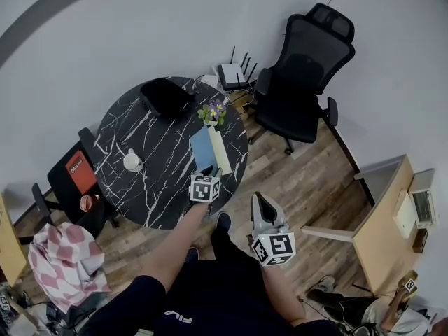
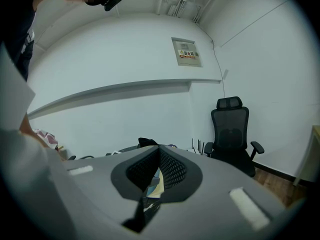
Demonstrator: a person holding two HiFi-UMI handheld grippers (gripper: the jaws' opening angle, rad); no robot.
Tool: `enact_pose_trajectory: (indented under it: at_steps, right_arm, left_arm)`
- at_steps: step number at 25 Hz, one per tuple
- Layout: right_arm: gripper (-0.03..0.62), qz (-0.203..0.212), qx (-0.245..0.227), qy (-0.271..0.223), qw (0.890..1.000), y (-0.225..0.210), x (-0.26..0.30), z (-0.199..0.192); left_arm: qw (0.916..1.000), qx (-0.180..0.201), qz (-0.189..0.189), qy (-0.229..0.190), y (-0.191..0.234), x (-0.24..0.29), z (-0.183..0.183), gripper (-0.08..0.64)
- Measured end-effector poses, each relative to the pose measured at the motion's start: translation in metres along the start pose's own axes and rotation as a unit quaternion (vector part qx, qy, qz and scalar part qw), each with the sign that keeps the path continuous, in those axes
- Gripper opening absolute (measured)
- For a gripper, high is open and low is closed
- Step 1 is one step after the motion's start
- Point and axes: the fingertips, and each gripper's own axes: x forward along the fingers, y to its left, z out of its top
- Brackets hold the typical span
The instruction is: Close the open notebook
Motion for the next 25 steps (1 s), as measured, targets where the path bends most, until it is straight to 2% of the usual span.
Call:
enact_pose_trajectory:
  at_steps: [5,14,18,23,25]
  right_arm:
    - [0.009,0.0,0.002,0.001,1.0,-0.004,0.0,-0.001]
    - [0.009,0.001,0.003,0.004,1.0,-0.01,0.0,-0.001]
    - [0.009,0.0,0.001,0.006,1.0,-0.014,0.0,-0.002]
    - [0.009,0.004,0.0,0.006,1.0,-0.015,0.005,-0.001]
    - [0.009,0.003,-0.016,0.005,1.0,-0.012,0.006,0.001]
  left_arm:
    - [0.9998,0.0,-0.018,0.008,-0.009,0.008,-0.009,0.118]
    - [0.9989,-0.008,-0.027,0.038,-0.014,0.029,-0.021,0.12]
    - [0.9995,-0.005,-0.023,0.018,-0.014,0.025,-0.012,0.12]
    - [0.9995,0.003,-0.013,-0.03,-0.01,0.002,0.016,0.12]
    - [0.9986,0.008,-0.01,-0.052,-0.007,-0.012,0.028,0.121]
